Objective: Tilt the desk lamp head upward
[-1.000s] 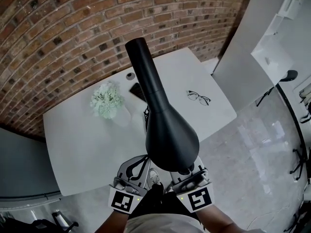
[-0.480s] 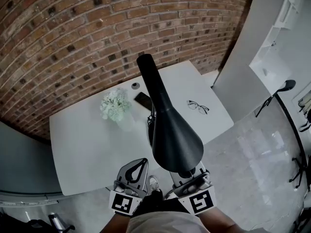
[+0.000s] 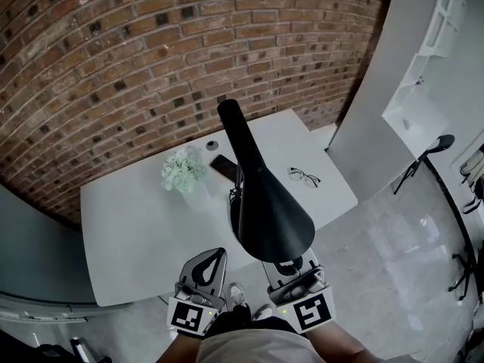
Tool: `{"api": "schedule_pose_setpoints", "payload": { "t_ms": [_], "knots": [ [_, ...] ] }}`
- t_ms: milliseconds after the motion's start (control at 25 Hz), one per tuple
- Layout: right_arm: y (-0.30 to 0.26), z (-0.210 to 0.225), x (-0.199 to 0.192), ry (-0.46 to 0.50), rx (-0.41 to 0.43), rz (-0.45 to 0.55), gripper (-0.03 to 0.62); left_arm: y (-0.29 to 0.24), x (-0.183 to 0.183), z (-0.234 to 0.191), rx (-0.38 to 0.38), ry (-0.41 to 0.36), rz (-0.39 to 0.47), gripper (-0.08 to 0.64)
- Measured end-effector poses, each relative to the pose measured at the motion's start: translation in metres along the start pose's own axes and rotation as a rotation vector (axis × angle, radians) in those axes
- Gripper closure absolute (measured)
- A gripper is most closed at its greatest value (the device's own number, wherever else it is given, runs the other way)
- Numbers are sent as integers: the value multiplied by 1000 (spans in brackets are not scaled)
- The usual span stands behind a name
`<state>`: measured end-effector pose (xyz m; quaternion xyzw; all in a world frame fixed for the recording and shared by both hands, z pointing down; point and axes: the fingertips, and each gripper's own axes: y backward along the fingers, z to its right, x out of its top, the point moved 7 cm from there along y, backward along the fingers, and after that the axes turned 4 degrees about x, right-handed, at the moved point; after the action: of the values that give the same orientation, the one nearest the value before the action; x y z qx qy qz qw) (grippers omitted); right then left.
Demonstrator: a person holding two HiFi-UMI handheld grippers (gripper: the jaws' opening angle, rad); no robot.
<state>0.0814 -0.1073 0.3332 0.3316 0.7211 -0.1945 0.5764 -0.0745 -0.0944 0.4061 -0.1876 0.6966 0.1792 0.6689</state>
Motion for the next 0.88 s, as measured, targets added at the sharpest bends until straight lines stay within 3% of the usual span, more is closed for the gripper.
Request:
{"api": "schedule_pose_setpoints", "payload": {
  "t_ms": [240,880],
  "knots": [
    [2,5,16,13,-10,32,577,8,5,-3,39,-21,27,554],
    [9,10,34,-40,9,32,577,17,11,19,40,-11,37,554]
  ]
}}
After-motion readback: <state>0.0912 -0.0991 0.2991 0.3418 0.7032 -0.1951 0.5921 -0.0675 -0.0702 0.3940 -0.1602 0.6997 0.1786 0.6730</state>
